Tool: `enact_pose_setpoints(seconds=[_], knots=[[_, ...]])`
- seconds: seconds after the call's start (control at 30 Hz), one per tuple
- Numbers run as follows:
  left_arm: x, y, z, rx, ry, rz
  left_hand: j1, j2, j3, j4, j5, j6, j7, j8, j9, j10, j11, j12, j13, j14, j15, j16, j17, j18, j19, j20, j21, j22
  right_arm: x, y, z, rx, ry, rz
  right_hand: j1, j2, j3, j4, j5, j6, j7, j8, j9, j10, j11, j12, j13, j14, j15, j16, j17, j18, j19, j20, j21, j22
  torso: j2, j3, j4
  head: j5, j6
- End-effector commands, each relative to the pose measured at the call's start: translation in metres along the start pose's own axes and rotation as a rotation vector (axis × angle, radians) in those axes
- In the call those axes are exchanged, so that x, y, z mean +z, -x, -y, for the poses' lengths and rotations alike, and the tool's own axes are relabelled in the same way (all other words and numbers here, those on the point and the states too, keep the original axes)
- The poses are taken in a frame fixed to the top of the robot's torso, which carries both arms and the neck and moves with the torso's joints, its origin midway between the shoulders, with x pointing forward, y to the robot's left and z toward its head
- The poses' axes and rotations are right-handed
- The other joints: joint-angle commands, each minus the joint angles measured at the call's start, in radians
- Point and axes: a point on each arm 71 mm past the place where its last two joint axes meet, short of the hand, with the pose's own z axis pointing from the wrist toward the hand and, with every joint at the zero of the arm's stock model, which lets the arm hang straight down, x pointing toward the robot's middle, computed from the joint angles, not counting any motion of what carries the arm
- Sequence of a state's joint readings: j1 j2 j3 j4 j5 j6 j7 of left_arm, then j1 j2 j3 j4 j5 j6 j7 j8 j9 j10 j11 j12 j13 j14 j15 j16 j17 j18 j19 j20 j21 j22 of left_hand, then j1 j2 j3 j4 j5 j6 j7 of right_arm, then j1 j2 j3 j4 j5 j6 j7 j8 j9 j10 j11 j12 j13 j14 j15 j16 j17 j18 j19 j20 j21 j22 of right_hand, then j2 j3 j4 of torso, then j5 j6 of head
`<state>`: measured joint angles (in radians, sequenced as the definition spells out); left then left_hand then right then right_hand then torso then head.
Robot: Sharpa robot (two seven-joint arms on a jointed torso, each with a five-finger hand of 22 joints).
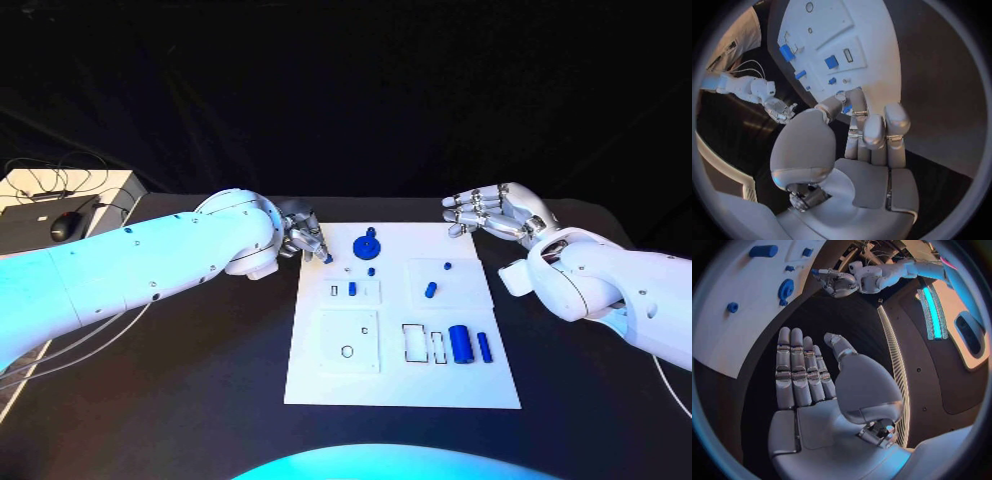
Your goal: Assemble the parts on the task board
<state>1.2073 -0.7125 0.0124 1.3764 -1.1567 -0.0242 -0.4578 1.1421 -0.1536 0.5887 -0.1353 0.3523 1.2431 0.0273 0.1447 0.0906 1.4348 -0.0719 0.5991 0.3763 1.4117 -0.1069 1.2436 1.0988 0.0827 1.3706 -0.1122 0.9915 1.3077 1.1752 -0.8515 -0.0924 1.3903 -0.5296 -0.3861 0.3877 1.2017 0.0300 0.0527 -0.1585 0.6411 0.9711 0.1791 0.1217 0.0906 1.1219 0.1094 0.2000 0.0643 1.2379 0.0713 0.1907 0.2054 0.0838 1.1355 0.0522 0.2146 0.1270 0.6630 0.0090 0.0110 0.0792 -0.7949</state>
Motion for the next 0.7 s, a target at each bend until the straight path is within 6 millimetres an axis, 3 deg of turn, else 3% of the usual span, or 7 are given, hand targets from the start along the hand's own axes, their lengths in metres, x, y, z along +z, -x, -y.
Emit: enact_pose_setpoints(seconds=[0.03, 0.43, 0.5, 0.57, 0.7], knots=[[-0.004, -0.002, -0.001, -0.072, -0.001, -0.004, -0.016, 0.003, 0.001, -0.009, 0.005, 0.021, -0.013, 0.062, 0.217, 0.013, -0.002, -0.006, 0.012, 0.01, 0.0, -0.005, 0.013, -0.017, 0.01, -0.001, 0.01, 0.091, 0.0, -0.001, -0.001, -0.002, 0.009, -0.009, 0.003, -0.008, 0.004, 0.004, 0.003, -0.002, 0.006, -0.004, -0.002, 0.007, 0.003, -0.005, -0.001, 0.001, -0.004, -0.004, 0.0, -0.015, -0.005, 0.001, 0.006, 0.001, -0.002, 0.002, 0.0003, 0.002, 0.0], [-0.017, -0.015, -0.011, -0.21, 0.047, -0.054, -0.045, -0.004, 0.011, -0.005, 0.021, 0.067, -0.033, 0.045, 0.247, 0.058, -0.013, -0.012, 0.051, 0.023, -0.005, 0.014, 0.056, -0.025, 0.026, -0.005, 0.054, 0.1, -0.001, 0.001, 0.0, -0.004, 0.008, -0.004, 0.005, -0.009, 0.003, 0.004, 0.003, -0.002, 0.006, -0.005, -0.002, 0.007, 0.003, -0.005, -0.001, 0.001, -0.005, -0.004, 0.0, -0.015, -0.004, 0.001, 0.006, 0.001, -0.002, 0.003, 0.0004, 0.006, -0.003], [-0.019, -0.018, -0.013, -0.234, 0.056, -0.056, -0.047, -0.004, 0.013, -0.006, 0.023, 0.074, -0.035, 0.039, 0.248, 0.063, -0.014, -0.018, 0.059, 0.023, -0.005, 0.014, 0.058, -0.027, 0.027, -0.006, 0.059, 0.101, -0.001, 0.001, 0.0, -0.004, 0.008, -0.003, 0.006, -0.009, 0.004, 0.004, 0.004, -0.002, 0.006, -0.005, -0.002, 0.007, 0.003, -0.006, -0.001, 0.001, -0.005, -0.005, 0.0, -0.014, -0.004, 0.001, 0.006, 0.001, -0.003, 0.0041, 0.0006, 0.006, -0.003], [-0.021, -0.022, -0.016, -0.27, 0.071, -0.049, -0.05, -0.004, 0.015, -0.008, 0.024, 0.078, -0.036, 0.037, 0.249, 0.065, -0.014, -0.02, 0.064, 0.024, -0.006, 0.014, 0.058, -0.027, 0.028, -0.006, 0.062, 0.102, -0.001, 0.001, 0.0, -0.005, 0.007, -0.002, 0.006, -0.009, 0.004, 0.004, 0.004, -0.002, 0.006, -0.005, -0.002, 0.007, 0.003, -0.006, -0.001, 0.001, -0.005, -0.005, 0.0, -0.014, -0.004, 0.001, 0.006, 0.001, -0.006, 0.0081, 0.0013, 0.008, -0.006], [-0.026, -0.028, -0.022, -0.319, 0.093, -0.03, -0.054, -0.006, 0.022, -0.013, 0.027, 0.085, -0.037, 0.033, 0.248, 0.07, -0.016, -0.024, 0.069, 0.025, -0.007, 0.012, 0.054, -0.027, 0.029, -0.007, 0.067, 0.102, -0.001, 0.003, 0.001, -0.008, 0.005, 0.004, 0.006, -0.009, 0.004, 0.004, 0.004, -0.002, 0.006, -0.005, -0.002, 0.007, 0.003, -0.006, -0.001, 0.001, -0.005, -0.005, 0.0, -0.014, -0.004, 0.001, 0.006, 0.001, -0.01, 0.0125, 0.0015, 0.009, -0.012]])
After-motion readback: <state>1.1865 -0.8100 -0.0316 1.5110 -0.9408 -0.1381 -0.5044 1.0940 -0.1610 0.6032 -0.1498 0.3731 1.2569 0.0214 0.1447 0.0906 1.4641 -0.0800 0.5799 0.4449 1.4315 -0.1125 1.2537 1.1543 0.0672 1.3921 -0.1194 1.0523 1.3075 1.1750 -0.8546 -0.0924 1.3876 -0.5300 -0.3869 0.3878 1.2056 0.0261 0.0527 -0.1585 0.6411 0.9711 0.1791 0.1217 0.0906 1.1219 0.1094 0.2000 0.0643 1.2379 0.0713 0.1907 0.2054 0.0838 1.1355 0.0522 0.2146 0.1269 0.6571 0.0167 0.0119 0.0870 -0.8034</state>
